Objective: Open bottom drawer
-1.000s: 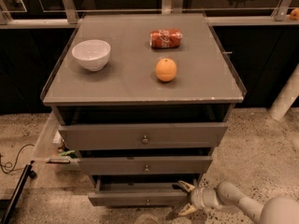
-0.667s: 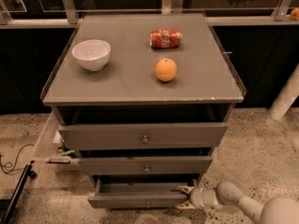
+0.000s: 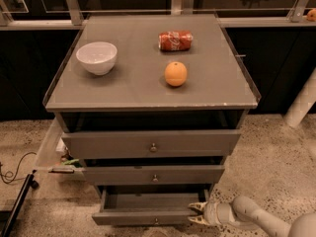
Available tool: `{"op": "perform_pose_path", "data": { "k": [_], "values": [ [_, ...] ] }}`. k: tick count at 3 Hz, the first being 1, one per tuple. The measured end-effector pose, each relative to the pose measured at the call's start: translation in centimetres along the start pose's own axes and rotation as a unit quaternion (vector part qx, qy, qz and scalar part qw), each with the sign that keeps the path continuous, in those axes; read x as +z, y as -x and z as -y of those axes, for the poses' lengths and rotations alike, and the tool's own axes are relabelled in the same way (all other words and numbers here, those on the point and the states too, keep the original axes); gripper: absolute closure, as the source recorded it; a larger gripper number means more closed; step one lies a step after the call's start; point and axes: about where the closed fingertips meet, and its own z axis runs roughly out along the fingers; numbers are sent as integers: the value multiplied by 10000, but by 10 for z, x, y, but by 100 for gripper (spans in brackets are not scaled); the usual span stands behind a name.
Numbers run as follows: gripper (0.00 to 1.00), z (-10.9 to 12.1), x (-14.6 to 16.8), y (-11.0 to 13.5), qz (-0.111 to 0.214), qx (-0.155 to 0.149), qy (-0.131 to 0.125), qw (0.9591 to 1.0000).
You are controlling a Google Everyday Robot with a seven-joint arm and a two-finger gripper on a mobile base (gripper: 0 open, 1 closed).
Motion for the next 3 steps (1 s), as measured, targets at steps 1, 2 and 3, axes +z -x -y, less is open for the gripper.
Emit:
{"op": "perform_pose_path", "data": {
  "k": [1, 2, 3],
  "values": [
    [100, -15, -6, -1, -2, 55, 35, 10000],
    [81, -32, -14, -3, 11, 160, 17, 9999],
    [58, -32, -14, -3, 12, 160, 18, 9999]
  ]
}}
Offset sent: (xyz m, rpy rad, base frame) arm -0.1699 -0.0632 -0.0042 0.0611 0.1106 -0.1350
